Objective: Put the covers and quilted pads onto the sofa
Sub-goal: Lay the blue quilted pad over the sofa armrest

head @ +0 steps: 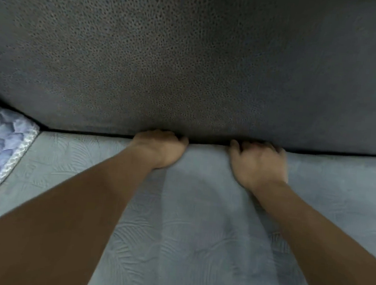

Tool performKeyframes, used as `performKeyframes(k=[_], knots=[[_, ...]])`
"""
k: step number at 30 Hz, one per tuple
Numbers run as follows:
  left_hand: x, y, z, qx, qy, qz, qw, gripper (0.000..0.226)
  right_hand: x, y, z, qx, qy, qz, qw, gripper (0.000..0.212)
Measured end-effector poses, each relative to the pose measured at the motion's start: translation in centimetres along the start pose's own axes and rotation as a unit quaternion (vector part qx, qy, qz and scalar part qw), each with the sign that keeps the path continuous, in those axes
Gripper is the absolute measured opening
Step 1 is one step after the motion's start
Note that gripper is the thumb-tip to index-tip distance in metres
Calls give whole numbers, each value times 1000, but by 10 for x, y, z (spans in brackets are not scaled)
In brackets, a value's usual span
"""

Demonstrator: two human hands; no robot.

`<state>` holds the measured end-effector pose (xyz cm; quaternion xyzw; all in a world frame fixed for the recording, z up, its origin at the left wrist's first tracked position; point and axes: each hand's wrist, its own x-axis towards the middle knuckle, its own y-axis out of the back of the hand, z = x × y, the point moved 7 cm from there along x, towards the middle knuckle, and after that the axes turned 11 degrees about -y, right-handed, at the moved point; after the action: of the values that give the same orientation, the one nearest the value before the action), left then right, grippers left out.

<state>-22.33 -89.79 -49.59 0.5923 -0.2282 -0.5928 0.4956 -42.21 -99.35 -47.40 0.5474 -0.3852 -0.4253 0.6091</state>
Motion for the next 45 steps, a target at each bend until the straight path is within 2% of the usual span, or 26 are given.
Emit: performKeyframes(k=[1,2,3,4,6,8,9,11,12,14,15,17,19,21,24,25,28,31,32,34,37,38,40,41,43,45], knots=[[-5,2,6,-3,10,28,1000,48,0,-3,3,-23,4,-17,1000,62],[-11,4,14,41,1,77,996,46,-1,-4,-4,-28,27,-24,999,63],[-20,8,21,105,-9,138,985,43,-2,-2,-11,-27,50,-6,998,60],[-32,10,22,123,16,170,978,42,-3,2,-16,-20,54,1,998,56],[-59,2,24,46,38,200,978,45,-10,8,-15,18,-10,-21,1000,47],[-97,-9,29,-95,13,250,964,54,-33,17,-32,35,-75,-10,997,42],[-125,-9,31,-188,8,277,942,58,-52,24,-57,55,-55,-3,997,43],[-191,-19,11,-314,45,306,898,56,-103,36,-134,130,70,-28,989,49],[-231,-24,-11,-307,83,342,884,52,-135,43,-175,174,142,-60,973,51],[-316,-36,-66,-196,196,401,873,48,-187,67,-251,266,264,-93,922,54],[-352,-48,-96,-136,267,399,866,49,-204,80,-282,290,314,-96,899,55],[-398,-71,-148,-99,374,318,865,47,-218,94,-337,275,399,-98,869,52],[-409,-88,-177,-129,411,214,876,44,-215,95,-377,215,457,-99,857,54],[-401,-97,-189,-175,440,174,863,48,-200,88,-402,148,480,-109,858,60],[-381,-100,-190,-191,531,127,816,60,-185,78,-428,65,479,-122,867,50],[-374,-99,-189,-172,538,142,813,60,-185,77,-439,39,481,-123,867,50],[-348,-84,-187,-76,443,204,870,59,-182,74,-470,-15,475,-124,871,55],[-328,-74,-207,-113,425,175,881,65,-179,69,-488,-44,474,-101,873,55],[-321,-74,-214,-136,442,163,872,69,-179,67,-490,-23,479,-85,873,53],[-306,-67,-222,-149,468,148,858,76,-179,68,-479,92,476,-24,874,45],[-290,-60,-229,-132,486,134,853,71,-168,80,-449,280,395,60,873,30],[-292,-60,-231,-130,495,145,847,68,-166,83,-442,309,364,63,876,29],[-298,-59,-230,-115,504,206,831,60,-157,90,-436,380,291,16,878,36],[-301,-62,-227,-104,503,251,821,56,-150,93,-433,440,247,-12,863,41],[-304,-69,-224,-93,500,326,797,49,-138,106,-431,553,198,-31,809,51],[-303,-72,-225,-91,501,348,787,48,-129,122,-435,593,222,-24,774,69]])
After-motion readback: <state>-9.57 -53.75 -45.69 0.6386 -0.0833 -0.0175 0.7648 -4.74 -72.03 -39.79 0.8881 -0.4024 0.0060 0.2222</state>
